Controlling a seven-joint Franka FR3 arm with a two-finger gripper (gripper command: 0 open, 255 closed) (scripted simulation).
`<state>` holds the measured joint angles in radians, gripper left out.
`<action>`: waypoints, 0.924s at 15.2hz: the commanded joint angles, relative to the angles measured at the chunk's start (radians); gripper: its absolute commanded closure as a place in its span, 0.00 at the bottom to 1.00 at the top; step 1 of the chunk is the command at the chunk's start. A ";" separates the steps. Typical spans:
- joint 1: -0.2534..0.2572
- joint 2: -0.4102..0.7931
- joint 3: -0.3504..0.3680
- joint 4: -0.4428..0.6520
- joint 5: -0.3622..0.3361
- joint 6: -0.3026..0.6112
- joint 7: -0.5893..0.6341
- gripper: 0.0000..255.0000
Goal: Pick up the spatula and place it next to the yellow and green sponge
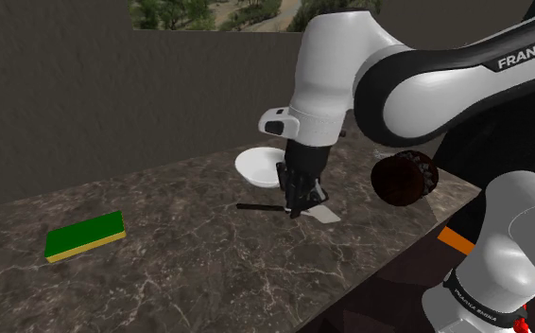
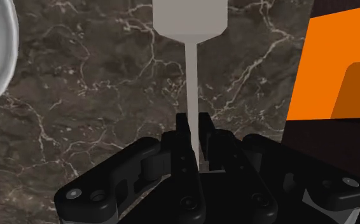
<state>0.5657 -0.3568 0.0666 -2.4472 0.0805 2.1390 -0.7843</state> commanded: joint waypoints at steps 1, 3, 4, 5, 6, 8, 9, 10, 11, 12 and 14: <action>0.006 0.076 0.015 0.064 -0.001 0.012 0.022 1.00; 0.010 0.153 0.028 0.142 -0.006 0.012 0.043 1.00; 0.012 0.191 0.033 0.182 -0.010 0.010 0.053 1.00; 0.015 0.228 0.039 0.223 -0.014 0.007 0.064 1.00; 0.017 0.266 0.044 0.266 -0.019 0.003 0.074 1.00; 0.023 0.341 0.053 0.354 -0.030 -0.009 0.096 1.00; 0.026 0.379 0.056 0.399 -0.036 -0.017 0.106 1.00; 0.030 0.417 0.060 0.446 -0.042 -0.026 0.116 1.00; 0.034 0.455 0.063 0.495 -0.049 -0.036 0.126 1.00; 0.039 0.494 0.065 0.545 -0.055 -0.048 0.136 1.00; 0.050 0.572 0.069 0.650 -0.069 -0.075 0.155 1.00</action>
<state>0.6094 0.1810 0.1326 -1.8457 0.0177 2.0782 -0.6405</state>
